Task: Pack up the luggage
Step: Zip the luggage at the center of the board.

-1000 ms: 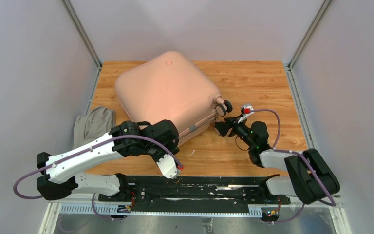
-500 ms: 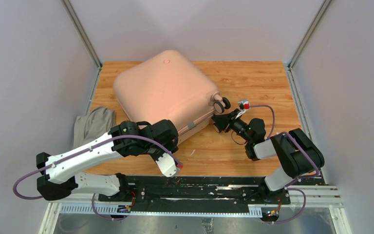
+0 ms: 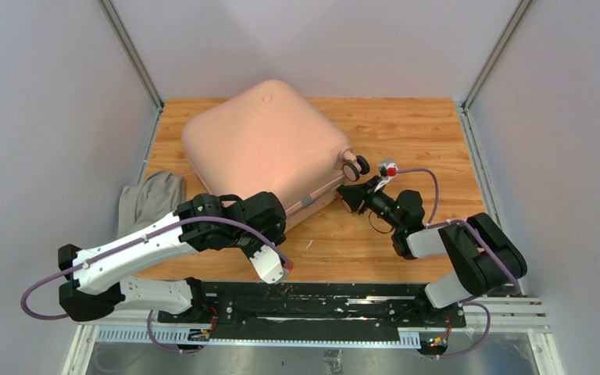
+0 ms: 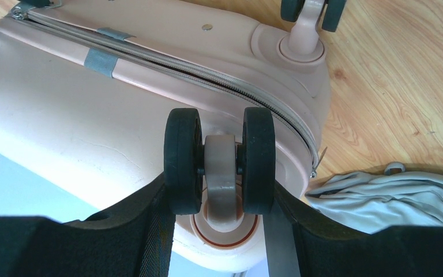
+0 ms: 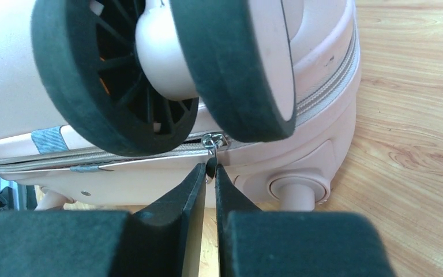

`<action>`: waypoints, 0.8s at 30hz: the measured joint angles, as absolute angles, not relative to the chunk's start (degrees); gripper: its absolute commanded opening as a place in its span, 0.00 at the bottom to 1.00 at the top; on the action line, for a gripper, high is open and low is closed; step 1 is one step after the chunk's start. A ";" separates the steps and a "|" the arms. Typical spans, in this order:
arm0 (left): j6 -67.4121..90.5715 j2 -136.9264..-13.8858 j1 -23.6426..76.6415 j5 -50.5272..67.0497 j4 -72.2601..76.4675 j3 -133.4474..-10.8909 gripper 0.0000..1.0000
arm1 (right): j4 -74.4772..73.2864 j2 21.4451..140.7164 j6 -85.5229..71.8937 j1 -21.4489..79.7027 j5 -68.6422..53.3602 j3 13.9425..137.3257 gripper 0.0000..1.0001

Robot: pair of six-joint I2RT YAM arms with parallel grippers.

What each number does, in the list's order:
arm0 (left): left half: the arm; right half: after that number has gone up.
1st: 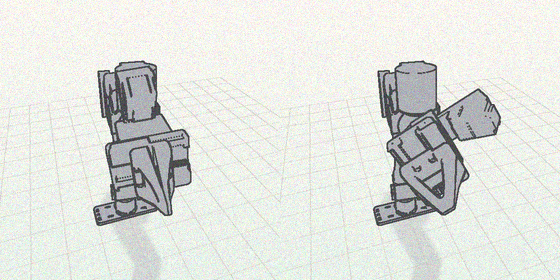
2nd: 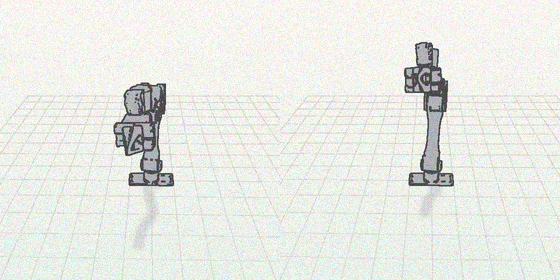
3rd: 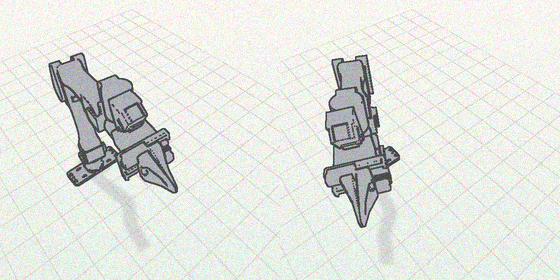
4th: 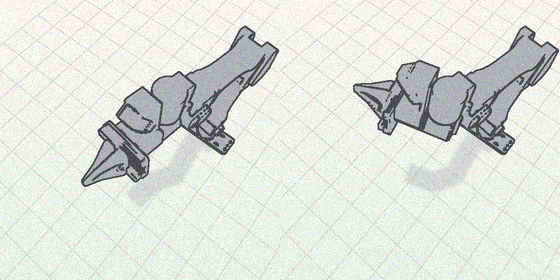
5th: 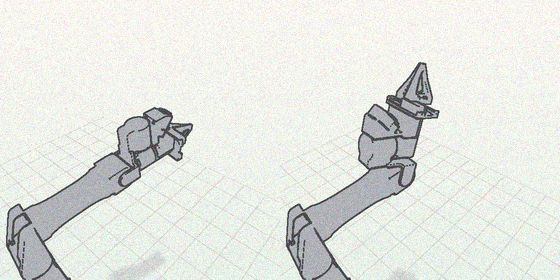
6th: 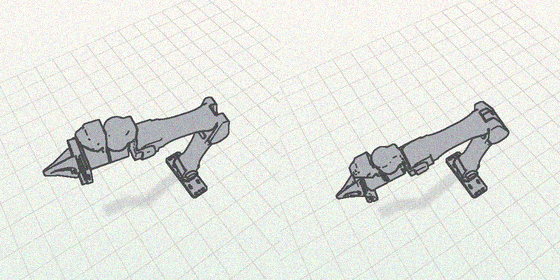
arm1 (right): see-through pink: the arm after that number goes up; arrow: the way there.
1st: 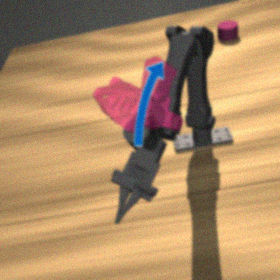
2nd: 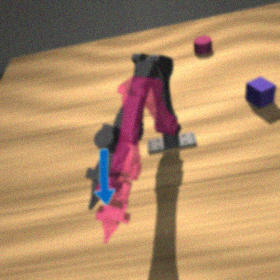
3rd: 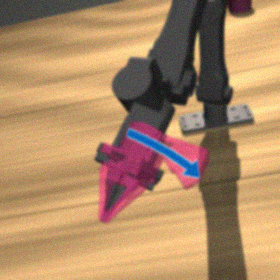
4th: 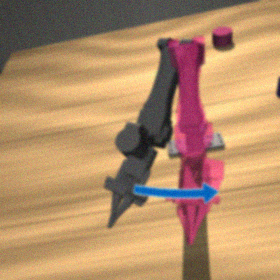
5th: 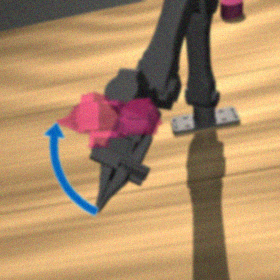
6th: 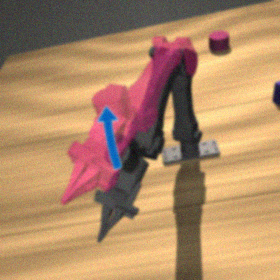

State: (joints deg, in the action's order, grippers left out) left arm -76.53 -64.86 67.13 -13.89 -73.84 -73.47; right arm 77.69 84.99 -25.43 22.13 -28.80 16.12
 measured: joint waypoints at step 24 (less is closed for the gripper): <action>-76.58 -64.31 67.09 -14.04 -73.78 -73.47 0.00 | 63.18 73.58 -15.53 27.66 -17.10 16.29 0.00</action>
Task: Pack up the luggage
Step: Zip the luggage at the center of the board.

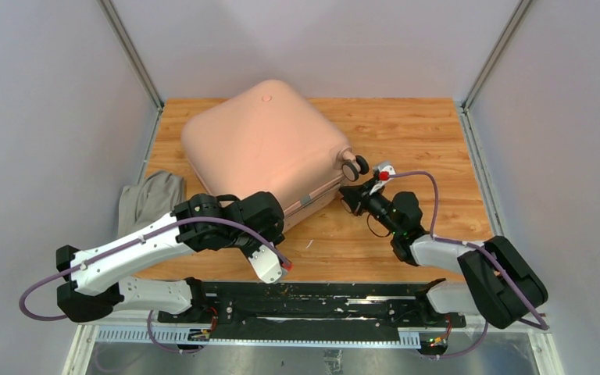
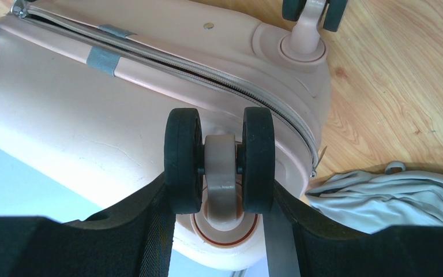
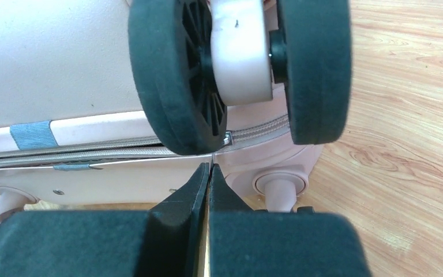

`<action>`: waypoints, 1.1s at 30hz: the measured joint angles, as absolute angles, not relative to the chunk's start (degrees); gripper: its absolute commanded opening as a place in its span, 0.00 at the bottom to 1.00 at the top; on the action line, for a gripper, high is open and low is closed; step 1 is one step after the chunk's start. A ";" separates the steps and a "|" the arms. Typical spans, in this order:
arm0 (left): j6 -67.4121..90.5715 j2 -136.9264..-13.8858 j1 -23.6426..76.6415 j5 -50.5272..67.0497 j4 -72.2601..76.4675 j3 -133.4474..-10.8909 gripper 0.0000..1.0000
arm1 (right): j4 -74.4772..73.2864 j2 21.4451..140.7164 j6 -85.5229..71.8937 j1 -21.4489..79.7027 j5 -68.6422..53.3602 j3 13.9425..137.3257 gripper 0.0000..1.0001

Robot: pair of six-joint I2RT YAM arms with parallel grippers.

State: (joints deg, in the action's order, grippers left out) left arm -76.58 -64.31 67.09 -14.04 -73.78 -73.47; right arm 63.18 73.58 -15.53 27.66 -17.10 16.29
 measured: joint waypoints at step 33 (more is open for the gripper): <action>-77.95 -66.00 66.83 -10.85 -88.05 -76.64 0.00 | 44.86 78.26 2.79 60.16 5.37 28.64 0.00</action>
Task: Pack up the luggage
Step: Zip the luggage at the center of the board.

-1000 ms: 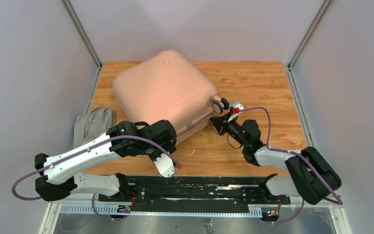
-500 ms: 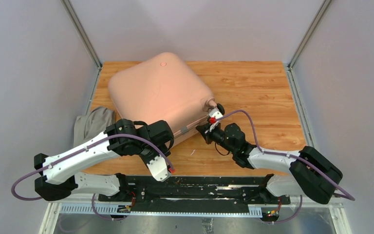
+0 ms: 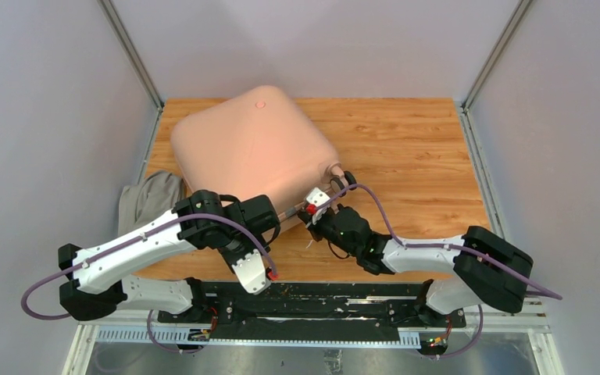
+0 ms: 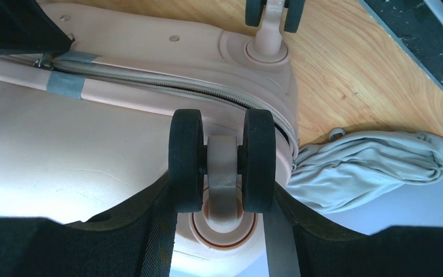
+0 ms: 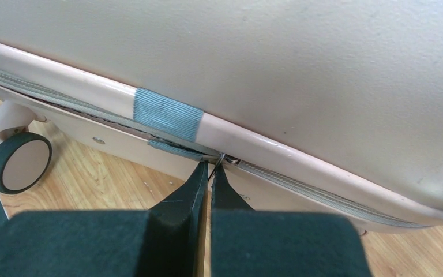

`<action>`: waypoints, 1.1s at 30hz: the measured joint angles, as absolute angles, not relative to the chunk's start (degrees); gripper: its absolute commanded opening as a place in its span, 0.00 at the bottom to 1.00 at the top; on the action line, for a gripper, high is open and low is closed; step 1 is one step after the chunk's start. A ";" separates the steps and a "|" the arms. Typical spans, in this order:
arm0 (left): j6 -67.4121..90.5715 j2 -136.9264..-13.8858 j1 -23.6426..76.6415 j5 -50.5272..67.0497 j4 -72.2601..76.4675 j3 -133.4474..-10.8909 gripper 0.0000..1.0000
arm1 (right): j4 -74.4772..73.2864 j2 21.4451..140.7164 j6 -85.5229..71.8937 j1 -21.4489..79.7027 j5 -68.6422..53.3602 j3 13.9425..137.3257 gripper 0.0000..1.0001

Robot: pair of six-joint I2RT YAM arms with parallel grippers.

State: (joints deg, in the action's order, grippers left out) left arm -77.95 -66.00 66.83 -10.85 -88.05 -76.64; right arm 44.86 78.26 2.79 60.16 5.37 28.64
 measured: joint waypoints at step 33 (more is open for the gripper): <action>-75.61 -67.61 67.26 -9.39 -70.00 -77.10 0.00 | 44.14 63.72 -14.37 29.30 -28.45 19.44 0.58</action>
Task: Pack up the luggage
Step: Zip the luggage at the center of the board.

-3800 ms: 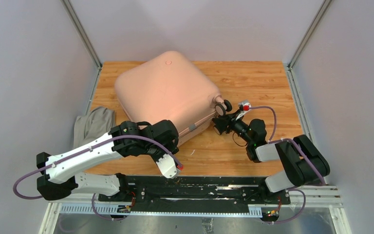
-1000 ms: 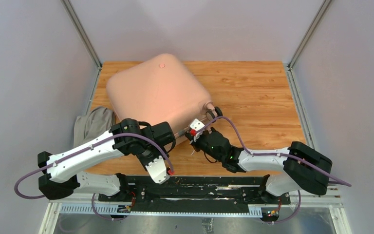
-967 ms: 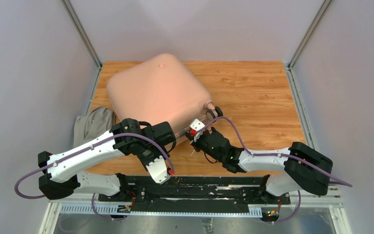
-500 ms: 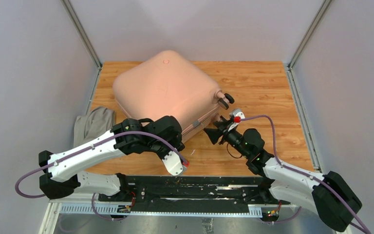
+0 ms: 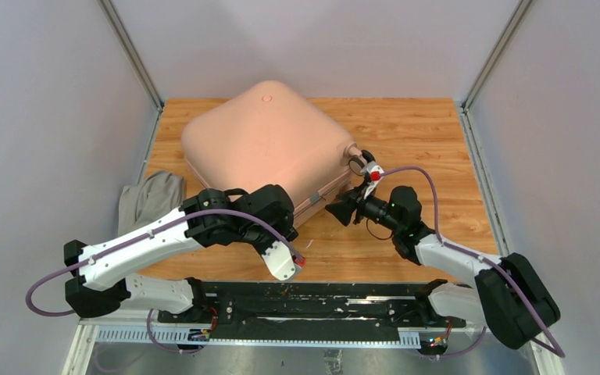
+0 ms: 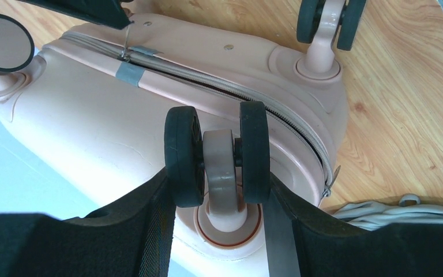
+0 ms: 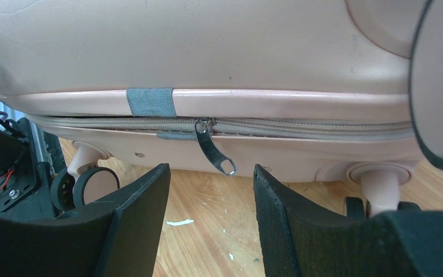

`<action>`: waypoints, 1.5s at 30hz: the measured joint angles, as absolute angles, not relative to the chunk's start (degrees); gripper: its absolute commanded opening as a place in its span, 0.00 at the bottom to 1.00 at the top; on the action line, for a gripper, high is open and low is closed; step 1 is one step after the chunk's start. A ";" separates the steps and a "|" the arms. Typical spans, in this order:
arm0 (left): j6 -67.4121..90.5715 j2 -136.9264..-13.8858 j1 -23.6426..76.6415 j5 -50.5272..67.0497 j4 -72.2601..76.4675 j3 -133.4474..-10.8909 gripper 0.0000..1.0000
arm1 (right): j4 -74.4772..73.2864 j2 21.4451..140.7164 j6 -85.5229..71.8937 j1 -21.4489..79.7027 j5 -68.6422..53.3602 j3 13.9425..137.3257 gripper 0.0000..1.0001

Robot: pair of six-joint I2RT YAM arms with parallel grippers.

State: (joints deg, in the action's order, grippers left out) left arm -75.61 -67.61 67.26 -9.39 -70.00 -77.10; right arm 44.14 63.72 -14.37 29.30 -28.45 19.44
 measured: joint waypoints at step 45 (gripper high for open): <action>-74.78 -69.47 66.98 -10.83 -70.52 -78.83 0.00 | 34.79 75.92 -4.75 35.11 -16.99 32.10 0.30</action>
